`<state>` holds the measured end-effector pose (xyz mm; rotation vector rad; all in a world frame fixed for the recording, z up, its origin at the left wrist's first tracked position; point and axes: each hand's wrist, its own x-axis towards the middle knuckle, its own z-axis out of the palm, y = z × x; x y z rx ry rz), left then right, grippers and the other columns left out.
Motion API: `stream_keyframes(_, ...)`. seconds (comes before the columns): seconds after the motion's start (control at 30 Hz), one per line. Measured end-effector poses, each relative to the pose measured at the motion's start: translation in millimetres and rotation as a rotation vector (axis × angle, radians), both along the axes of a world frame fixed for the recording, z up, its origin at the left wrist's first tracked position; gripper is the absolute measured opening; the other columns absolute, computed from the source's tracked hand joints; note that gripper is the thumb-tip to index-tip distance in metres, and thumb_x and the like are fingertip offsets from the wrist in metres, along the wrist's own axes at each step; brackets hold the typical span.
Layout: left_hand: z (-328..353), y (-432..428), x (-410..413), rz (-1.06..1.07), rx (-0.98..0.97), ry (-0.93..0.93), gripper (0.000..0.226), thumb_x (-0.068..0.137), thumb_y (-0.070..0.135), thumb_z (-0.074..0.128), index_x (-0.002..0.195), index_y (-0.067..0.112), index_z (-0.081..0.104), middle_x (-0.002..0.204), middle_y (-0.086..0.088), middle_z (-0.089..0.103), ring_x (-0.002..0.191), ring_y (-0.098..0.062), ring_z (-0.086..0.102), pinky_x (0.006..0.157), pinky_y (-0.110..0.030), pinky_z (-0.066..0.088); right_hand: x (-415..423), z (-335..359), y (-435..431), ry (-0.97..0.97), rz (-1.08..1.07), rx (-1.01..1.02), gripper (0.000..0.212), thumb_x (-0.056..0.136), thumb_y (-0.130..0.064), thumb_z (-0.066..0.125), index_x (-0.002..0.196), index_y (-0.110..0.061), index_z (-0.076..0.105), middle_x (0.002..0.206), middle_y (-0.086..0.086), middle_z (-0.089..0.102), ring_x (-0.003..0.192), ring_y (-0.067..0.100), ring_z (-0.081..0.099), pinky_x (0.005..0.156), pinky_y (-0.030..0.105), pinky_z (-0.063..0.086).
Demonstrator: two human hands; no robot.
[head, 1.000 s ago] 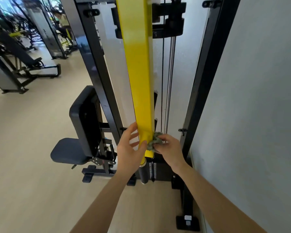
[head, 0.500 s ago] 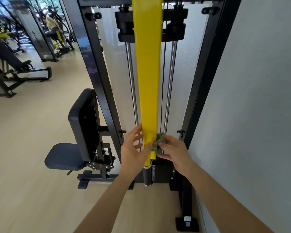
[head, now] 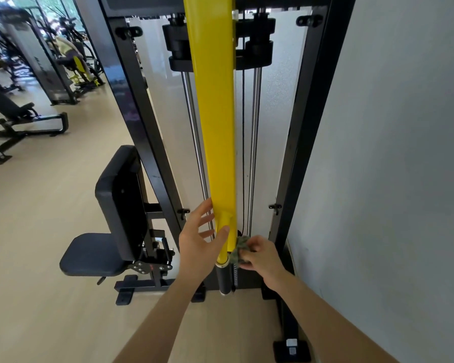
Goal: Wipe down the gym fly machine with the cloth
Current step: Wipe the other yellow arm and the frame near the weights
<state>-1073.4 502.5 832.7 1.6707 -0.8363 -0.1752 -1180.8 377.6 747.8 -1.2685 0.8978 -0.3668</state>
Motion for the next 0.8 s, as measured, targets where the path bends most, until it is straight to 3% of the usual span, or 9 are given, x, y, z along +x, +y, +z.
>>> stream_keyframes(0.17,2,4,2,-0.012,0.029,-0.002,0.064,0.087,0.024,0.078,0.144,0.03,0.05,0.135,0.019,0.059,0.121,-0.001,0.058,0.09,-0.025,0.057,-5,-7,-3,0.086,0.044,0.052,0.049,0.085,0.005,0.073,0.124,-0.017,0.054,0.118,0.009,0.062,0.099,0.027,0.07,0.073,0.041,0.064)
stream_keyframes(0.23,2,5,2,-0.018,0.022,0.003,0.063,0.088,0.023,0.077,0.144,0.03,0.05,0.135,0.019,0.059,0.123,-0.003,0.058,0.092,-0.031,0.058,-4,-6,-5,0.064,0.027,0.089,0.049,0.086,0.007,0.071,0.128,-0.014,0.057,0.12,0.011,0.063,0.103,0.029,0.069,0.08,0.045,0.063)
stream_keyframes(0.43,4,6,0,0.003,0.019,0.004,0.061,0.087,0.025,0.076,0.143,0.031,0.05,0.136,0.011,0.061,0.124,-0.011,0.059,0.094,-0.043,0.059,7,28,-4,-0.149,-0.019,0.075,0.029,0.091,0.006,0.065,0.108,-0.018,0.065,0.113,0.008,0.069,0.092,0.019,0.074,0.066,0.026,0.06)
stream_keyframes(0.63,7,5,2,0.012,0.006,0.017,0.059,0.081,0.041,0.072,0.136,0.041,0.05,0.135,0.009,0.063,0.124,-0.015,0.061,0.092,-0.048,0.059,11,72,-7,-0.344,-0.016,-0.104,0.033,0.091,0.001,0.069,0.12,-0.015,0.067,0.111,0.002,0.07,0.098,0.017,0.074,0.073,0.027,0.061)
stream_keyframes(0.8,5,4,3,0.016,0.008,0.012,0.057,0.086,0.028,0.076,0.137,0.039,0.051,0.135,0.01,0.062,0.123,-0.012,0.06,0.092,-0.044,0.06,13,61,-1,-0.21,0.029,-0.371,0.035,0.089,-0.008,0.073,0.12,-0.021,0.063,0.112,-0.005,0.067,0.105,0.016,0.066,0.091,0.033,0.058)
